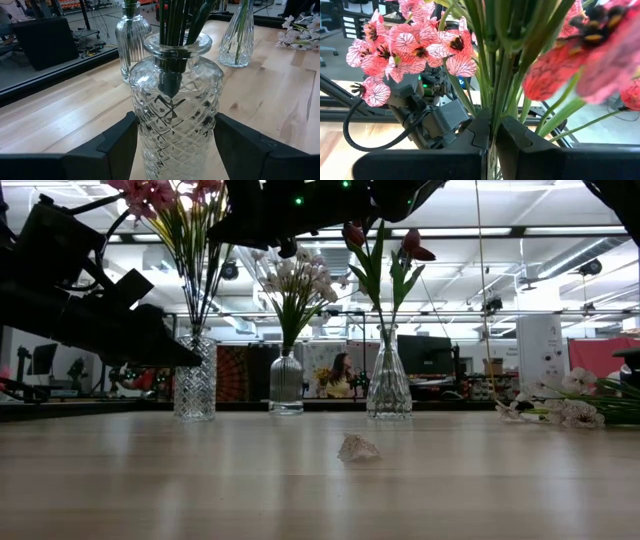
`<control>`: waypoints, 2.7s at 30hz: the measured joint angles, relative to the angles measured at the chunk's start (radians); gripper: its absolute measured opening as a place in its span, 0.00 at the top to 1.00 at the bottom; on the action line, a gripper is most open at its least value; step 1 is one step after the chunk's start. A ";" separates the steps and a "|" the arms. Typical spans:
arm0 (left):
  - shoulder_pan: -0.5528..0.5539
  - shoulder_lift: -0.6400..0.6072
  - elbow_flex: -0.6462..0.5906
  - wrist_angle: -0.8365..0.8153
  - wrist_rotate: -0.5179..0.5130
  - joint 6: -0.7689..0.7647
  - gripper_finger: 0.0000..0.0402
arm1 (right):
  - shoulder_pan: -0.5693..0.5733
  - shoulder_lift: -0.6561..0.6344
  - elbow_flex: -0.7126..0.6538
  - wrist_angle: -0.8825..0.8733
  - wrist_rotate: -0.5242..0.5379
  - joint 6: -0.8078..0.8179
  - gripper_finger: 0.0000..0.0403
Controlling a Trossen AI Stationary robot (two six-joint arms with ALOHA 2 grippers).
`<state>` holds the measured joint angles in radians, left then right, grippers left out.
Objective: Sort flowers into vase by color
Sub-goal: Put the pink flower into the bottom left transparent vase
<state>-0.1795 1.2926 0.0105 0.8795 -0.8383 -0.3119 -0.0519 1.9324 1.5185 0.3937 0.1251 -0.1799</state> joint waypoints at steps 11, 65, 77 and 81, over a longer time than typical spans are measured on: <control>0.000 0.000 0.000 0.000 0.000 0.000 0.44 | -0.006 0.000 0.000 0.000 -0.006 0.005 0.97; 0.000 0.000 0.000 0.004 0.010 0.008 0.44 | -0.025 0.020 0.001 0.007 -0.075 0.032 0.97; 0.000 0.000 0.000 0.005 0.010 0.008 0.44 | -0.031 0.020 0.001 -0.019 -0.047 0.032 0.97; 0.000 0.000 0.000 0.004 0.010 0.008 0.44 | -0.032 0.020 0.000 -0.020 -0.089 0.043 0.97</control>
<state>-0.1795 1.2926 0.0109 0.8837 -0.8280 -0.3037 -0.0843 1.9522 1.5188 0.3739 0.0358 -0.1366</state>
